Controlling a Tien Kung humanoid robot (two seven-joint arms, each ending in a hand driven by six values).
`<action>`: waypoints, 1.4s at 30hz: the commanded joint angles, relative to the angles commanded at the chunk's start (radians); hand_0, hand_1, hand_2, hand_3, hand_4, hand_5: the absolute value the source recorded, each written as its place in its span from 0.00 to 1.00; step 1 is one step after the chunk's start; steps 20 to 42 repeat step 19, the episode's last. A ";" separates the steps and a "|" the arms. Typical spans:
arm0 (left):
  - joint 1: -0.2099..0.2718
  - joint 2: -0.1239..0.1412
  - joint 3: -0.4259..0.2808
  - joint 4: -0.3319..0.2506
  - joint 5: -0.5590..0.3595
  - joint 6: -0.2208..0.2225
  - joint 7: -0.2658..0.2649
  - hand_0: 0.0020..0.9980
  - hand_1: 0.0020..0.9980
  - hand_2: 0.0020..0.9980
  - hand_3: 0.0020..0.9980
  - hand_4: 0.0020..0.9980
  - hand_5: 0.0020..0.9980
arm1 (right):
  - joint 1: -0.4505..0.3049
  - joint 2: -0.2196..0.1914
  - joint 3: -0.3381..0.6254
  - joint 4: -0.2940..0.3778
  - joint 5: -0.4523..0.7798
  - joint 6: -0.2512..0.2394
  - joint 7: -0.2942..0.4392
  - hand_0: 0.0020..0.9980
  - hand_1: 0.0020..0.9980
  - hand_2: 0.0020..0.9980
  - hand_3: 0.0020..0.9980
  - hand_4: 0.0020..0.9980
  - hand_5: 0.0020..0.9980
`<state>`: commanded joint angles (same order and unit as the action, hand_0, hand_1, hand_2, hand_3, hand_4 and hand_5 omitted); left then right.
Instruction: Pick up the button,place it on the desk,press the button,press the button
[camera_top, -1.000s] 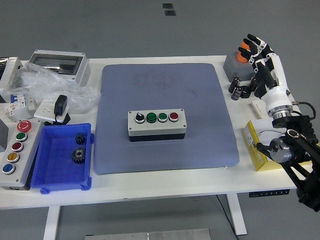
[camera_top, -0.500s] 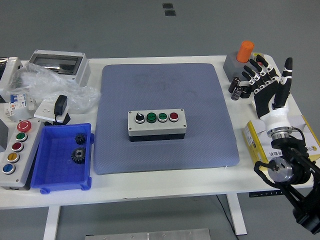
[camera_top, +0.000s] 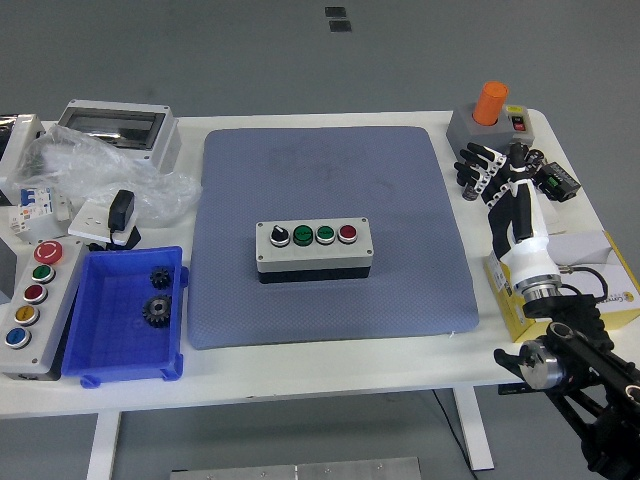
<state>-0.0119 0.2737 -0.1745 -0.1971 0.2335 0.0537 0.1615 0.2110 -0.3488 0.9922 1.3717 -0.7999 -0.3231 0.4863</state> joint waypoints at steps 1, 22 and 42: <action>-0.002 0.001 -0.021 -0.002 0.021 0.000 0.000 0.63 0.64 0.59 0.62 0.64 0.32 | 0.007 -0.005 0.000 0.002 -0.008 -0.003 -0.003 0.79 0.71 0.74 0.72 1.00 1.00; -0.035 0.005 -0.309 -0.040 0.358 0.004 0.024 0.63 0.64 0.59 0.62 0.65 0.34 | 0.004 -0.044 0.177 0.009 0.001 -0.024 0.017 0.78 0.70 0.74 0.70 1.00 1.00; -0.035 0.005 -0.309 -0.040 0.358 0.004 0.024 0.63 0.64 0.59 0.62 0.65 0.34 | 0.004 -0.044 0.177 0.009 0.001 -0.024 0.017 0.78 0.70 0.74 0.70 1.00 1.00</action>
